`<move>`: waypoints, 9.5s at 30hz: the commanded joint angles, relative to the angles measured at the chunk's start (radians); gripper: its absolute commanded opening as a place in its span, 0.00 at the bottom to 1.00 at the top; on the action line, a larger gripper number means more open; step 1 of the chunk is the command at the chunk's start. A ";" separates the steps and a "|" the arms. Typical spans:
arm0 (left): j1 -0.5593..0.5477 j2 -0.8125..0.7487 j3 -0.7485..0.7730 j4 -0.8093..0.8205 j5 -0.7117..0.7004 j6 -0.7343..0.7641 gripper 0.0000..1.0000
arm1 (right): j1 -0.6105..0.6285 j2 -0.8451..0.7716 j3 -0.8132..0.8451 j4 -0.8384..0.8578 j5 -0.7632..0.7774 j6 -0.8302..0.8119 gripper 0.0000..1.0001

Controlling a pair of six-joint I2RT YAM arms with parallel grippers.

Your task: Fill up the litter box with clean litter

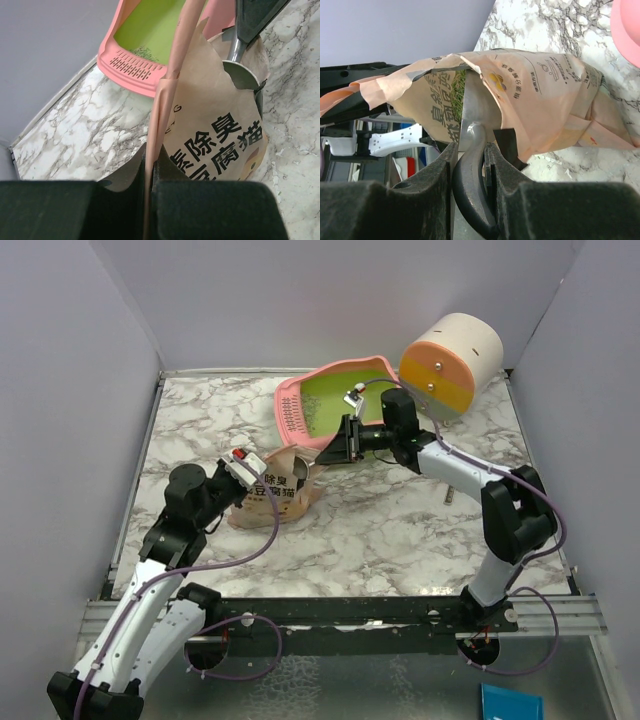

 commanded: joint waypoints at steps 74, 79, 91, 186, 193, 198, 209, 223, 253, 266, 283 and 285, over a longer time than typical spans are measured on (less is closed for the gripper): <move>0.000 -0.139 -0.045 0.168 -0.032 -0.170 0.00 | -0.419 -0.115 -0.134 0.515 -0.144 0.440 0.01; -0.001 -0.160 -0.044 0.144 -0.035 -0.178 0.00 | -0.430 -0.054 -0.043 0.493 -0.138 0.440 0.01; 0.000 -0.158 -0.002 0.109 -0.028 -0.198 0.00 | -0.437 0.155 0.385 0.068 -0.051 0.158 0.01; 0.000 -0.049 0.109 0.022 0.038 -0.152 0.00 | -0.044 -0.148 0.888 -1.006 0.693 -0.766 0.01; 0.000 -0.096 0.077 0.073 0.012 -0.200 0.00 | -0.044 -0.257 0.730 -1.013 0.465 -0.714 0.01; 0.000 -0.091 0.063 0.066 0.032 -0.229 0.00 | -0.036 -0.322 0.600 -0.987 0.405 -0.702 0.01; 0.000 -0.066 0.063 0.056 0.077 -0.252 0.00 | -0.005 -0.370 0.488 -0.952 0.353 -0.702 0.01; -0.001 -0.057 0.076 0.018 0.105 -0.243 0.00 | 0.064 -0.257 0.537 -0.905 0.379 -0.701 0.01; -0.001 -0.031 0.096 -0.001 0.134 -0.220 0.00 | 0.292 0.066 0.736 -1.044 0.875 -0.755 0.01; -0.001 -0.030 0.087 0.003 0.143 -0.211 0.00 | 0.326 0.121 0.624 -0.973 0.877 -0.744 0.01; -0.001 -0.021 0.071 0.006 0.143 -0.201 0.00 | 0.381 0.227 0.436 -0.840 0.791 -0.700 0.01; 0.000 -0.019 0.065 0.012 0.147 -0.203 0.00 | 0.381 0.226 0.412 -0.813 0.761 -0.691 0.01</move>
